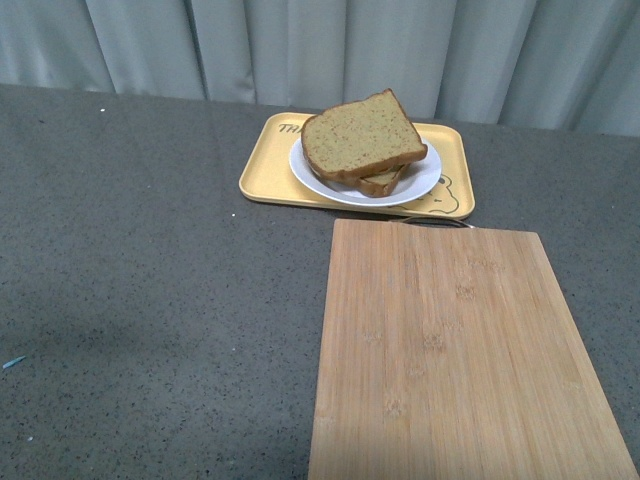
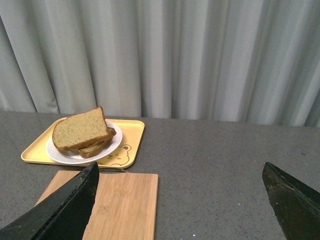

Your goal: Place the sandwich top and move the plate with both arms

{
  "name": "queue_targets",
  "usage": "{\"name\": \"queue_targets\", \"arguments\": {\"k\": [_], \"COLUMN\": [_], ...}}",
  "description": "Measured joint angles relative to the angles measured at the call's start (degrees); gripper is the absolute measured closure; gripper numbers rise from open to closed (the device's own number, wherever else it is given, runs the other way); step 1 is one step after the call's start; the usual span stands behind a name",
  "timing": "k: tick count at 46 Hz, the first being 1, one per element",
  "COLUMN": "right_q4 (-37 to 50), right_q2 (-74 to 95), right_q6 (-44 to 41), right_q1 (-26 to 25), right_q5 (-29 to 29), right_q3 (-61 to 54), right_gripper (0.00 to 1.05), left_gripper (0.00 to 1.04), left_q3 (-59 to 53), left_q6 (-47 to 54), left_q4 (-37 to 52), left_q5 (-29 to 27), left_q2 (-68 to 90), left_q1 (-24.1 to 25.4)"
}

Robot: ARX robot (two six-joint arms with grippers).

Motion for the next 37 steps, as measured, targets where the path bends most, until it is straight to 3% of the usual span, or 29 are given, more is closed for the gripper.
{"name": "queue_targets", "arguments": {"k": [15, 37], "right_q4": [0.00, 0.00], "right_q2": [0.00, 0.00], "right_q6": [0.00, 0.00], "right_q1": [0.00, 0.00], "right_q5": [0.00, 0.00], "right_q3": [0.00, 0.00], "right_gripper": [0.09, 0.09], "left_gripper": [1.01, 1.01], "left_q3": [-8.48, -11.91], "left_q6": [0.42, 0.42], "left_q4": [-12.63, -31.78], "left_q5": [5.51, 5.75], "left_q2": [-21.94, -45.53], "left_q1": [5.77, 5.77]}}
